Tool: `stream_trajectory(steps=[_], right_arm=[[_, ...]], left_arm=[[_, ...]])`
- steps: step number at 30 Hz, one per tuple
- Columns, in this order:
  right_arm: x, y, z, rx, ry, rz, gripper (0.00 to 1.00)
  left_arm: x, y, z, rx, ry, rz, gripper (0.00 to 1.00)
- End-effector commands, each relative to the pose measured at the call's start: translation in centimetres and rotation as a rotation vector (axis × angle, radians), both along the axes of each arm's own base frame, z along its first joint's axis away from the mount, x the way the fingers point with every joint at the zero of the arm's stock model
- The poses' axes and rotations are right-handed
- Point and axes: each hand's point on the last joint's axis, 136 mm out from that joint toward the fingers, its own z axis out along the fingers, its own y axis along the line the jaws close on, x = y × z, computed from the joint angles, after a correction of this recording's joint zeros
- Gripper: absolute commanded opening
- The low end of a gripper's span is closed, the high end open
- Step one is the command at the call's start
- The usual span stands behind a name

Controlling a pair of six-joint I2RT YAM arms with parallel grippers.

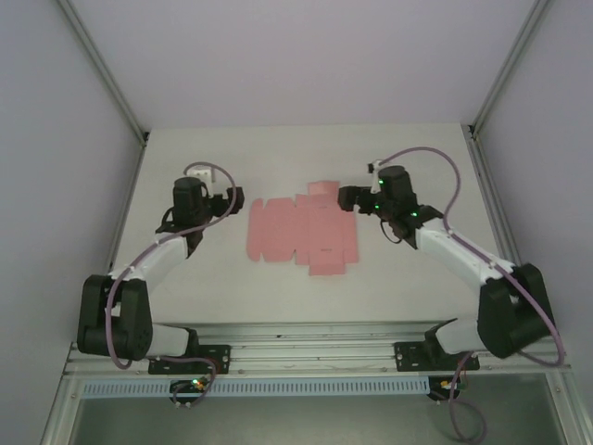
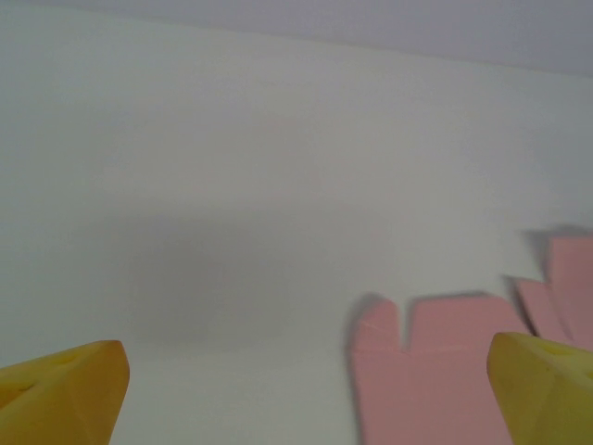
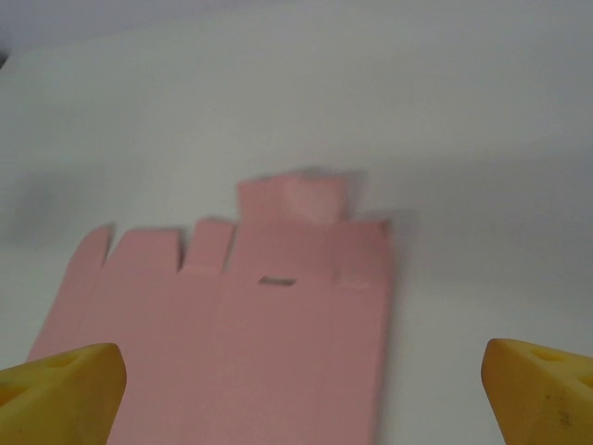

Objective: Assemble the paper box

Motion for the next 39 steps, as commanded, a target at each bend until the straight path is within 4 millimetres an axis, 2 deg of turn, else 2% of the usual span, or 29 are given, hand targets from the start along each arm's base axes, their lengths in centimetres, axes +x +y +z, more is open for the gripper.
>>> stream_trajectory(steps=[1,4,7,11,18,26,32,36,39], right_arm=[[-0.9,3.8,-4.0,0.09,0.196,0.086,0.99],[-0.1,5.7,-6.6,0.125,0.283,0.112,1.0],[0.7,6.4,-8.9,0.108,0.333,0.108,1.0],[0.8,5.7,-11.4,0.07,0.38,0.07,1.0],[-0.4,4.1,-14.9,0.032,0.453,0.018,1.0],[-1.2,2.9,-16.8,0.007,0.485,0.01,1.0],[-1.6,2.5,-17.3,0.02,0.495,0.002,1.0],[-1.9,2.4,-17.5,0.017,0.499,0.002,1.0],[-2.0,2.4,-17.6,0.021,0.503,0.0,0.99]], left_arm=[[-1.2,-2.3,-1.7,-0.092,0.126,-0.04,1.0],[-1.5,-3.1,-3.0,-0.121,0.178,-0.062,1.0],[-1.7,-4.0,-4.5,-0.144,0.25,-0.09,1.0],[-1.9,-4.9,-5.4,-0.17,0.302,-0.133,1.0],[-2.9,-6.6,-6.9,-0.241,0.391,-0.209,1.0],[-3.6,-8.2,-7.8,-0.317,0.449,-0.278,1.0],[-3.6,-7.8,-9.7,-0.29,0.518,-0.255,1.0],[-4.0,-9.4,-9.5,-0.369,0.534,-0.326,1.0],[-4.2,-10.5,-8.7,-0.437,0.51,-0.386,0.98]])
